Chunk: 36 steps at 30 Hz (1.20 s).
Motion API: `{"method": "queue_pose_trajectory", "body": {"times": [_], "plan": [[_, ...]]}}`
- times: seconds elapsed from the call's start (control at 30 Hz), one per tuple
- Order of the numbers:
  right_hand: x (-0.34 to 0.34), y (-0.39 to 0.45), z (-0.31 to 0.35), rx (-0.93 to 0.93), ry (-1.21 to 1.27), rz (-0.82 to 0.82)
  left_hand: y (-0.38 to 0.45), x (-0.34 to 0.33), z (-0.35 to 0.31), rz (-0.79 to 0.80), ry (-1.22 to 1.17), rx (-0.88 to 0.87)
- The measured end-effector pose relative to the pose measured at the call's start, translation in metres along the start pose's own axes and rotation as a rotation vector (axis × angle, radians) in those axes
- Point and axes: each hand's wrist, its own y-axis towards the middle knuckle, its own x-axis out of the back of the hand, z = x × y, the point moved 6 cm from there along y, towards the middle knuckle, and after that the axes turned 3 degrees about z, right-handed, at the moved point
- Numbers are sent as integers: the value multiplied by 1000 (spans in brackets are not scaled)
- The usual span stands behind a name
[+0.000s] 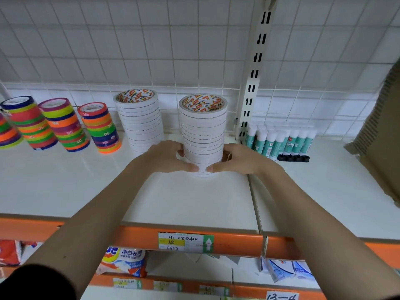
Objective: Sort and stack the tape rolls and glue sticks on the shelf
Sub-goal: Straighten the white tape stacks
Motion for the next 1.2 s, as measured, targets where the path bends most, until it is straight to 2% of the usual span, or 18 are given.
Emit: {"method": "queue_pose_trajectory", "body": {"times": [0.33,0.57,0.73,1.03,1.2], "plan": [[9,10,2,41,-81,-76,-6,11,-4,-123,-28,-32],[7,11,-1,36,-74,-75,-5,12,-5,-131,-17,-29],[-1,5,-6,15,-58,-21,-4,-3,8,-56,7,10],[-5,0,-4,24,-95,-128,-7,-10,-2,-136,45,-39],[-7,-2,-1,37,-77,-112,-5,-9,-2,-118,68,-52]]}}
